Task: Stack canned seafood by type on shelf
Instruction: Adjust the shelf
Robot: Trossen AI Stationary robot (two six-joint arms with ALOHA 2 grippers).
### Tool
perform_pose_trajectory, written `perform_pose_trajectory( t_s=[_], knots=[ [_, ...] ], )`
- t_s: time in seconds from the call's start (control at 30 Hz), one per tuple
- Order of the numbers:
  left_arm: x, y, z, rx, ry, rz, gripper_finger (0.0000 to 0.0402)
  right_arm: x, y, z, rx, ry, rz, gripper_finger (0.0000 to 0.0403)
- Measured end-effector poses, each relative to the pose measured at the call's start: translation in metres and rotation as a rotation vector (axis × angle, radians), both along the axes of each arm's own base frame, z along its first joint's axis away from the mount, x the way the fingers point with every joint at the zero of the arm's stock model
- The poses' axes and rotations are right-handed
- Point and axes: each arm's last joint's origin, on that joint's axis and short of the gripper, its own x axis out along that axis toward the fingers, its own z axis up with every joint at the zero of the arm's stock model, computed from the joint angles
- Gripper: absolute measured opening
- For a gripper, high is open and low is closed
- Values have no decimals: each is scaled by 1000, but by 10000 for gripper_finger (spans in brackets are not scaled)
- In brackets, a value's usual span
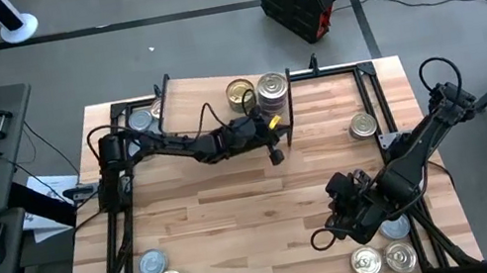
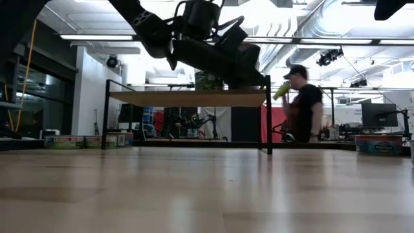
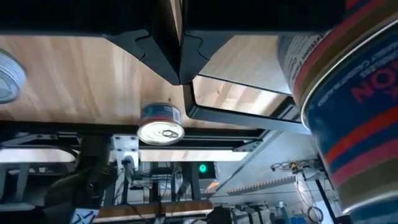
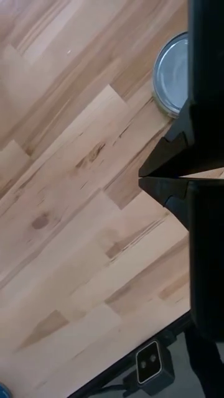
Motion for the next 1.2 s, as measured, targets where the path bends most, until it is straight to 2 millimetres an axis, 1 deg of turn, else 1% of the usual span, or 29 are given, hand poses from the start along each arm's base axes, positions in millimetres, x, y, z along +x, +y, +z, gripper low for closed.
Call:
perform_pose_trajectory(
  t_s=[0.2,0.33,0.43,0.53,0.6,0.77,0.87,0.97,1.2],
  knots=[
    [-4,24,1,21,-14,68,0,1,-1,0,-19,-16,-8,0],
    [-5,33,0,-26,-29,90,0,0,-1,0,-17,-17,-13,0],
    [-6,30,6,-80,-56,43,0,0,-1,0,-17,-17,-15,0],
    [-6,17,18,-97,-87,-50,0,0,-1,0,-29,-12,0,0],
    [-5,6,22,-96,-88,-103,0,-1,-2,0,-40,-3,1,0],
    [-2,-20,25,-52,-80,-209,0,-2,-3,-1,-53,12,1,0],
    [-1,-28,18,-11,-36,-227,0,-2,-3,-1,-53,12,1,0],
    [2,-27,5,13,9,-207,0,-2,-3,-1,-53,11,0,0],
    [3,-9,-14,31,58,-100,0,-2,-3,-1,-52,1,-18,0]
  ],
)
